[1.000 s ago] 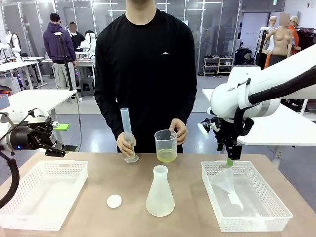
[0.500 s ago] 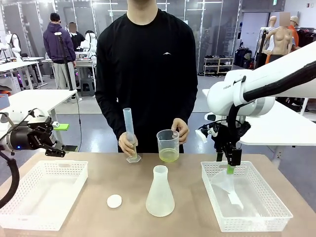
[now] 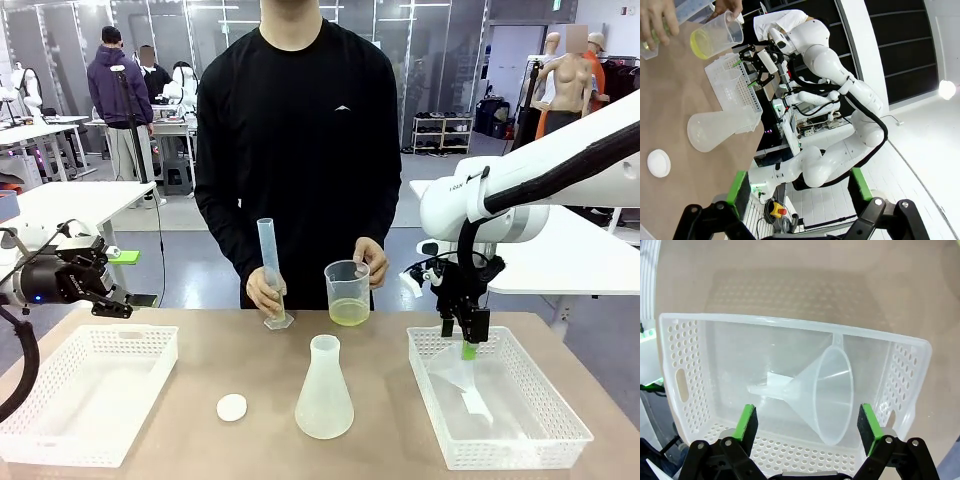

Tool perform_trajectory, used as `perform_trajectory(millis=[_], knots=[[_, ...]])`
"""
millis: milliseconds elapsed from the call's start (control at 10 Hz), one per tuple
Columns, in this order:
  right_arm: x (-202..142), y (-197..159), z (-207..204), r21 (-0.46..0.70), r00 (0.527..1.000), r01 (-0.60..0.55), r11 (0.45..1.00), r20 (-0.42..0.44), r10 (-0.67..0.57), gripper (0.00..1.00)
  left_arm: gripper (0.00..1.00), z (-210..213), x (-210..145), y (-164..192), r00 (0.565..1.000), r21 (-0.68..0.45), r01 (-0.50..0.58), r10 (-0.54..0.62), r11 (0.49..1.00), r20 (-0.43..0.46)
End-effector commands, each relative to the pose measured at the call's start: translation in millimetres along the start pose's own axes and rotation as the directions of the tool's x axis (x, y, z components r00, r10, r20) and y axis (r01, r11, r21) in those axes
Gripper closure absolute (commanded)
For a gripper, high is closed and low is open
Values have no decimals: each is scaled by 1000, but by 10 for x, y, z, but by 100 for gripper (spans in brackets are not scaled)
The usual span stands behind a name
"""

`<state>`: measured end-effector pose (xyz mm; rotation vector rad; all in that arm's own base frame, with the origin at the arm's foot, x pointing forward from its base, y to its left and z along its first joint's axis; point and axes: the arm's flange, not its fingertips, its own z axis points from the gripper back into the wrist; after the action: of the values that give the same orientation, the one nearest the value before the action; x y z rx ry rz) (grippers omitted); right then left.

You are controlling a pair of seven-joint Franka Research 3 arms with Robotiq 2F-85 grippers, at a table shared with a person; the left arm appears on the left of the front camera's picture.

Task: Prepare the solutions needed for the experiment.
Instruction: Pick up the Plastic Funnel and insert it into the Big flask.

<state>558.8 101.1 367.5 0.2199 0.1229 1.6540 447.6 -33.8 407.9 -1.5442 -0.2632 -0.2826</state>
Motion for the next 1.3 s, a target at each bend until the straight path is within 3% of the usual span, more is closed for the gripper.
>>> perform_trajectory(millis=[0, 300, 1200], knots=[[-8, -10, 50, 70, 1000, -26, 997, 16, 25, 0, 0, -10, -3, -16, 1000, -5, 14, -14, 1000, 7], [-44, -67, -34, 145, 998, -38, 989, 50, 31, 0, 0, -10, -3, -16, 1000, -5, 14, -14, 1000, 7], [-175, -457, -205, 227, 997, -64, 972, 54, 53, 0, 0, -10, -3, -16, 1000, -5, 14, -14, 1000, 7]])
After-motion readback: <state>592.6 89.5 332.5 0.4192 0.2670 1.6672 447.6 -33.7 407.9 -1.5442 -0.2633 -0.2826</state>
